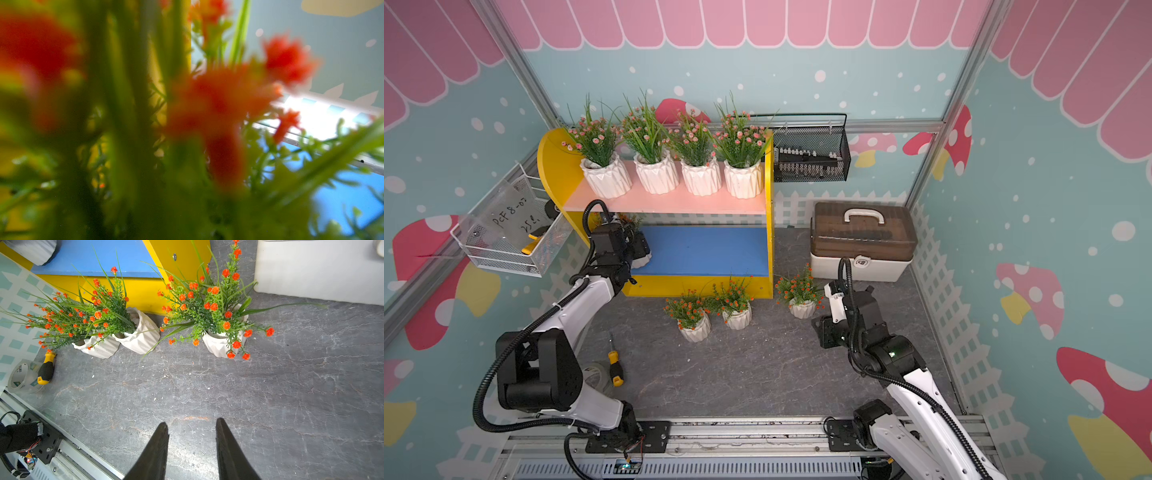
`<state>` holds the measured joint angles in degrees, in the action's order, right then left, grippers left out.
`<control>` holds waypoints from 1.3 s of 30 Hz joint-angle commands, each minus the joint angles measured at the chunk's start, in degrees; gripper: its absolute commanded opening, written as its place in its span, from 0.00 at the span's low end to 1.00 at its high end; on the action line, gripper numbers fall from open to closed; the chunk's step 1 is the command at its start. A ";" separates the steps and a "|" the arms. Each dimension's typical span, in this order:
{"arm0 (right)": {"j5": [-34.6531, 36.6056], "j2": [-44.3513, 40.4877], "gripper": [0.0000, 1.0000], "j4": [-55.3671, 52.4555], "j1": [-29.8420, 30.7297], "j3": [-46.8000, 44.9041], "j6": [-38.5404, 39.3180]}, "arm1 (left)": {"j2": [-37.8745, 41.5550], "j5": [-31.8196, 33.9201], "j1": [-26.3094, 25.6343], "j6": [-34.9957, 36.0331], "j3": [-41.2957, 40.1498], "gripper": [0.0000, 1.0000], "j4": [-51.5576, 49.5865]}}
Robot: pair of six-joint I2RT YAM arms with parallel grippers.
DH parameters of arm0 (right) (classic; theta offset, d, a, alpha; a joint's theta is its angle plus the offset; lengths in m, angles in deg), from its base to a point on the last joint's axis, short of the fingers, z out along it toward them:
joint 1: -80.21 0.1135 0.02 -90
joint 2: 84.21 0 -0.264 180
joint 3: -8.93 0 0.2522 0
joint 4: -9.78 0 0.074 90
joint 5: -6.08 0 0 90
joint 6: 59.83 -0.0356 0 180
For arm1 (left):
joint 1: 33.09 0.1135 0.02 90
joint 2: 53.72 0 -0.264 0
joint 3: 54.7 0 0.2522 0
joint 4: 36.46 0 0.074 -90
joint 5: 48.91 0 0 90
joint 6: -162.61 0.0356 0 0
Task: Place the baby's breath potted plants on the rack by color
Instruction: Place the baby's breath potted plant on the rack.
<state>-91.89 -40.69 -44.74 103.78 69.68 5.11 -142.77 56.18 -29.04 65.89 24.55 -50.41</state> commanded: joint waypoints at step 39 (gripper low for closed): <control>-1.96 -0.89 0.39 -0.11 -0.43 -0.57 1.15 | 6.11 -7.32 1.74 -2.64 0.97 0.99 -4.56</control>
<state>-93.00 -40.80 -44.71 103.76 69.68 5.17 -139.02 50.89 -27.53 63.40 25.99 -53.56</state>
